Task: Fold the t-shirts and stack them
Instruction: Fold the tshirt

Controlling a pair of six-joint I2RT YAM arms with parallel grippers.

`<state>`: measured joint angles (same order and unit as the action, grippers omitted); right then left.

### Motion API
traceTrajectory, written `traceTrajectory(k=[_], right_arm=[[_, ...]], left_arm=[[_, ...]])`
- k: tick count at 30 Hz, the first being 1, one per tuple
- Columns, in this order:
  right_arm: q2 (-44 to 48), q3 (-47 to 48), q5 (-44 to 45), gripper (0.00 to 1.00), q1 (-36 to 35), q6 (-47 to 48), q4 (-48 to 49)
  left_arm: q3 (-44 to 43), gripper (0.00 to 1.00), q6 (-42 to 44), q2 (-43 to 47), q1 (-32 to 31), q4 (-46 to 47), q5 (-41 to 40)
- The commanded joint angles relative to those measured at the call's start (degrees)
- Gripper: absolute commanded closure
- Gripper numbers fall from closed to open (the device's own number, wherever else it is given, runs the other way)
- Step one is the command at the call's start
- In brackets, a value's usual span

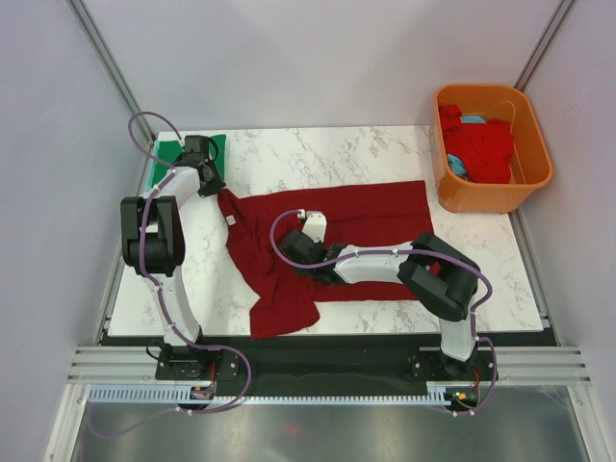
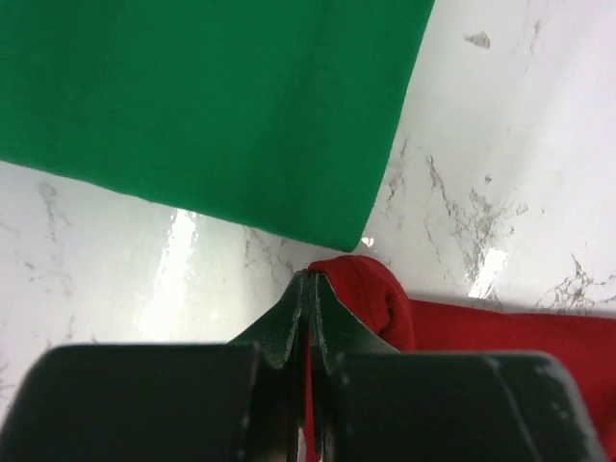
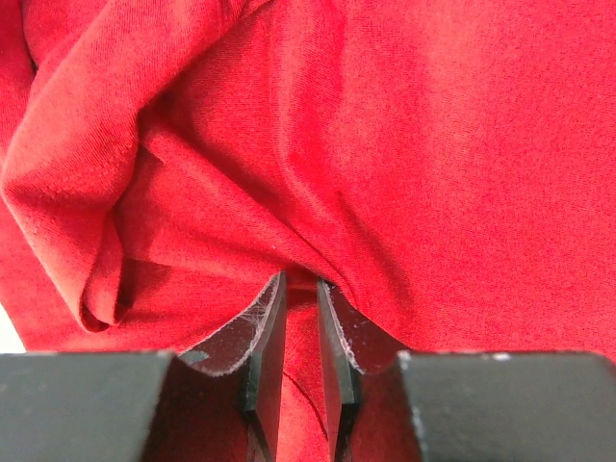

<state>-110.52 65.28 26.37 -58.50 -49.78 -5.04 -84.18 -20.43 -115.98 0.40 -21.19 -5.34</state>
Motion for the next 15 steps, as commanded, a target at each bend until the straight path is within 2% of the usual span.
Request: traceTrajectory(k=[1, 6, 15], right_arm=[[0.8, -0.1, -0.3, 0.73, 0.5, 0.6, -1.4], [0.3, 0.2, -0.6, 0.73, 0.4, 0.7, -1.3], [-0.7, 1.4, -2.4, 0.73, 0.4, 0.7, -1.0]], left_arm=[[-4.5, 0.98, 4.1, 1.1, 0.3, -0.3, -4.3], [-7.4, 0.98, 6.4, -0.9, 0.4, -1.0, -6.3], [-10.8, 0.98, 9.7, -3.7, 0.3, -1.4, -3.4]])
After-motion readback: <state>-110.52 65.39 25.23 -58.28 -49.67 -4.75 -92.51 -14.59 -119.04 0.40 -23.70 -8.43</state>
